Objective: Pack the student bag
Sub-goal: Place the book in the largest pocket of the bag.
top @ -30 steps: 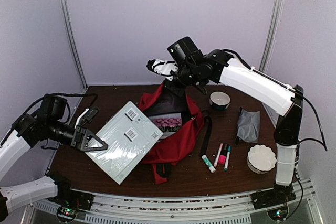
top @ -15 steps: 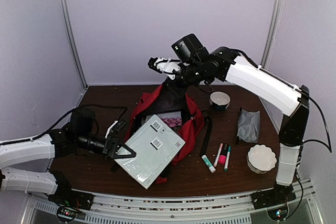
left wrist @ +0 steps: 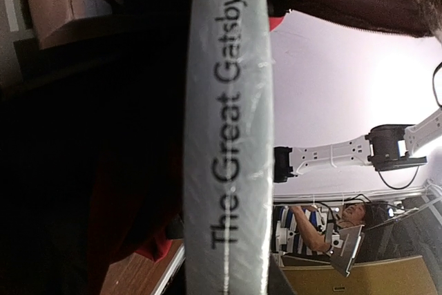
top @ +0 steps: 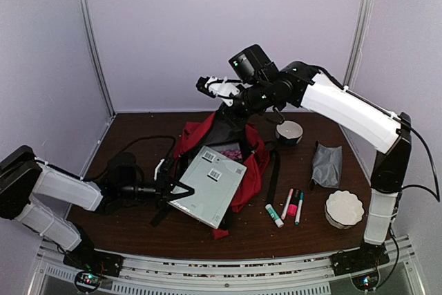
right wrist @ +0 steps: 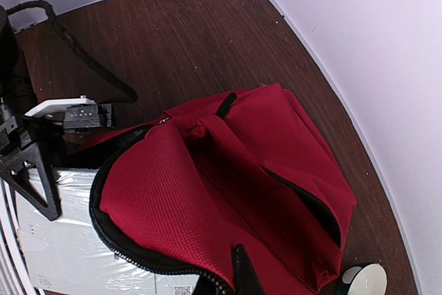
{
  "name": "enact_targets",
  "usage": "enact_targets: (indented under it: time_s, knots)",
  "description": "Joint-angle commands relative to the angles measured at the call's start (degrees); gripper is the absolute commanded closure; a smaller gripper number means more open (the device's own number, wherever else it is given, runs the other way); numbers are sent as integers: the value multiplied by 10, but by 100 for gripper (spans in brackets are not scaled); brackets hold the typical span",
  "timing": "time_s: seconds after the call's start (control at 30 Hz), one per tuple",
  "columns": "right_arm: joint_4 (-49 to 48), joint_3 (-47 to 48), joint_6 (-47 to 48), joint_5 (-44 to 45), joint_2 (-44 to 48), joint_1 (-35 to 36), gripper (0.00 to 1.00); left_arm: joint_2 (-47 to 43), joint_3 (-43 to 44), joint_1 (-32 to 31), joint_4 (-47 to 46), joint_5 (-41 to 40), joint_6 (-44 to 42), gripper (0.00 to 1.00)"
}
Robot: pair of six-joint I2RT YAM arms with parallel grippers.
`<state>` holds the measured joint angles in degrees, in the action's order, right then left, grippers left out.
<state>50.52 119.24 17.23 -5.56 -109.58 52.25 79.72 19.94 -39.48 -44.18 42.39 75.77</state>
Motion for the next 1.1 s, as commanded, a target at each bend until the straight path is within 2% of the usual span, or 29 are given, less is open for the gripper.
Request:
enact_targets:
  time_s: [0.0,0.1,0.23,0.4,0.6,0.77,0.93,1.07]
  knots:
    - [-22,-4,-11,-16,42,6,100,65,17,3,-313,-14,87,100]
    - [-22,-4,-12,-17,43,8,100,117,3,11,-436,-11,154,100]
    - [-21,-4,-11,-16,47,11,100,103,-19,13,-434,-16,145,100]
    - [-21,-6,-10,-17,50,13,100,58,-27,13,-372,-49,114,100]
    - [-22,-6,-5,-13,50,20,100,9,7,13,-208,-92,37,100]
    - [-22,-6,-3,-10,51,30,100,67,40,14,-238,-96,61,100]
    - [-21,-6,5,1,53,42,100,162,36,14,-349,-121,123,100]
    - [-21,-23,9,2,57,48,100,209,37,14,-371,-142,132,100]
